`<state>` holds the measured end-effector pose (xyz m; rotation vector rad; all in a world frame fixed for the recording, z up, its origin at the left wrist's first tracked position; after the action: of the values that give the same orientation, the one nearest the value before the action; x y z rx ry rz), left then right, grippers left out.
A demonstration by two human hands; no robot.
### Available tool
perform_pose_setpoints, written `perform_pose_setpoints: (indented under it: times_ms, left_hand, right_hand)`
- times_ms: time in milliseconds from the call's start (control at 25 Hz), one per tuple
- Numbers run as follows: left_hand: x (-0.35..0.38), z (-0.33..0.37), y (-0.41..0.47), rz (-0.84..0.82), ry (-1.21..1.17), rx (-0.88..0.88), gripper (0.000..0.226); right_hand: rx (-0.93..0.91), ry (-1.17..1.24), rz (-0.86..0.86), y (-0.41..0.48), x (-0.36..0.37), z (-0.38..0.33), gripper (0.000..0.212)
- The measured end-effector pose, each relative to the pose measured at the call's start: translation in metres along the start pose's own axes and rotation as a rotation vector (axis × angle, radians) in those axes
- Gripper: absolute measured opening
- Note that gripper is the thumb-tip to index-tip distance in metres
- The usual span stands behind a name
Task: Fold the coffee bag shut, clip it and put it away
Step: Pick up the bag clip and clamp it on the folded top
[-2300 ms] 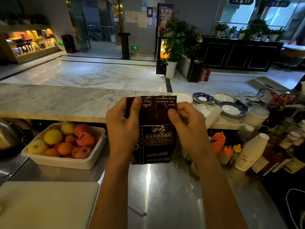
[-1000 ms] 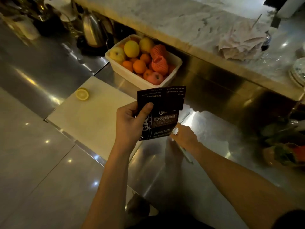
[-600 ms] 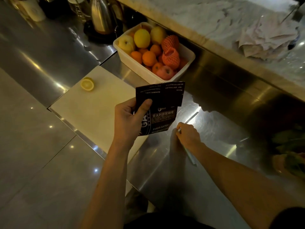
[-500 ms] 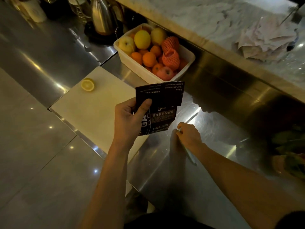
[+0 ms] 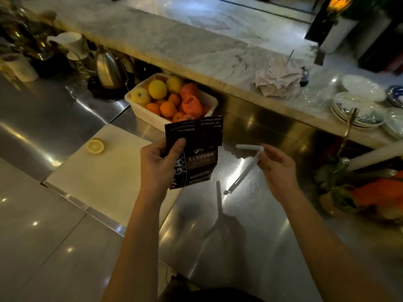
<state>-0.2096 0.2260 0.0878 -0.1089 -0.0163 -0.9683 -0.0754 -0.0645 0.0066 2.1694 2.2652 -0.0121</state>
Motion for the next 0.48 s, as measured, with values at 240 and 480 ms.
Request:
perform_pose_setpoints:
  times_ms: [240,480]
  left_hand:
    - [0.040,0.020,-0.017,-0.134,-0.014,0.064,0.016]
    - [0.095,0.029,-0.034,-0.299,-0.031,0.085,0.015]
  right_hand:
    - [0.066,0.694,0.151,-0.023,-0.050,-0.056,0.021]
    - [0.045,0.940,0.192,-0.056,-0.053,-0.099,0.018]
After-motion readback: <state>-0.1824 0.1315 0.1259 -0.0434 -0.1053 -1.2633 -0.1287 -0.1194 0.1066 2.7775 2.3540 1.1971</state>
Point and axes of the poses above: each hand's wrist, its own y-axis towards the middle knuckle, its own x-axis out of the palm, z = x × y, the point moved 9 cm from there along y, towards the middle knuckle, and after that the axes turned 11 degrees about -x, right-handed, at the moved point
